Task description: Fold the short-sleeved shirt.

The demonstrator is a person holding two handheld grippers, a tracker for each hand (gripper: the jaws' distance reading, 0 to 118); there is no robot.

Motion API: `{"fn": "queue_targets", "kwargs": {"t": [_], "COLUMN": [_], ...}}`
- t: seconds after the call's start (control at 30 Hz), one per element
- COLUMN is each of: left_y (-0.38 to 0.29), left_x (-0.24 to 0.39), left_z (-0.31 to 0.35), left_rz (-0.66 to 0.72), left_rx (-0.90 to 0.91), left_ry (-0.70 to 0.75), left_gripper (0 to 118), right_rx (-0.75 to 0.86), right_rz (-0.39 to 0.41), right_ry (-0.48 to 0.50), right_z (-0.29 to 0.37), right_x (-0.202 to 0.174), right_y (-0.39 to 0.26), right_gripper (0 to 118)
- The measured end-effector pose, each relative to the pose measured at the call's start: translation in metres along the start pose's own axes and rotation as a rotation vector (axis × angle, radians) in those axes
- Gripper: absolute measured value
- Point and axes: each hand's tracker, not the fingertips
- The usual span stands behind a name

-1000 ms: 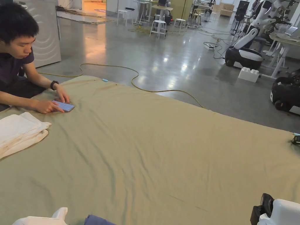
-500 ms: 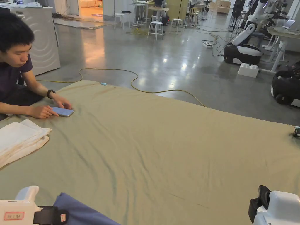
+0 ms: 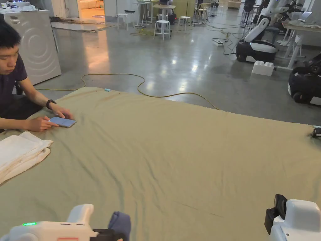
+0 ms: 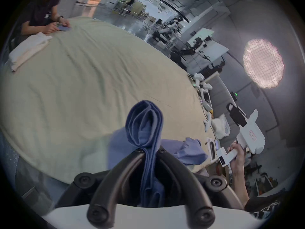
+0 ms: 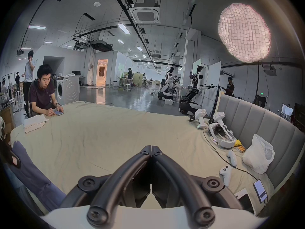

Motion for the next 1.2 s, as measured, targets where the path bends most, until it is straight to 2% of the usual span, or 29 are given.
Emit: {"fn": "queue_targets", "kwargs": {"t": [0.13,0.3,0.5,0.57,0.63,0.67,0.8,0.87,0.9,0.93,0.97,1.07,1.2], "left_y": [-0.014,-0.035,-0.049,-0.049,-0.045,-0.043,-0.027,-0.019,-0.016,-0.013,-0.011,-0.011,-0.03], "left_x": [0.018,0.031,0.036,0.039,0.038,0.04,0.045,0.043,0.041,0.041,0.04,0.037,0.042], "left_z": [-0.063,-0.131,-0.164,-0.161,-0.157,-0.152,-0.126,-0.112,-0.107,-0.102,-0.102,-0.111,-0.139], "left_rz": [-0.004,-0.044,-0.09,-0.092,-0.083,-0.061,-0.031,-0.006,0.001,0.001,-0.004,-0.018,-0.1], "left_rx": [-0.108,-0.229,-0.274,-0.269,-0.295,-0.296,-0.248,-0.191,-0.169,-0.154,-0.146,-0.156,-0.27], "left_ry": [0.017,0.147,0.261,0.261,0.184,0.164,0.14,0.105,0.097,0.098,0.095,0.117,0.139], "left_gripper": [8,8,8,17,44,49,50,47,40,17,9,7,6], "right_rx": [-0.015,-0.033,-0.053,-0.058,-0.063,-0.065,-0.067,-0.069,-0.07,-0.072,-0.073,-0.077,-0.084], "right_rz": [-0.003,-0.006,-0.005,0.0,0.004,0.004,0.007,0.002,-0.001,-0.002,-0.003,-0.007,-0.002], "right_ry": [-0.011,-0.027,-0.044,-0.045,-0.044,-0.044,-0.04,-0.037,-0.035,-0.036,-0.036,-0.033,-0.032], "right_z": [0.001,0.005,0.006,0.006,0.005,0.005,0.005,0.005,0.005,0.005,0.005,0.005,0.006], "right_x": [0.007,0.017,0.026,0.026,0.026,0.026,0.026,0.026,0.026,0.026,0.026,0.026,0.026], "right_y": [-0.004,-0.01,-0.016,-0.017,-0.017,-0.017,-0.018,-0.018,-0.018,-0.019,-0.019,-0.021,-0.024], "right_gripper": [0,0,0,0,0,0,0,0,0,0,0,0,0]}}
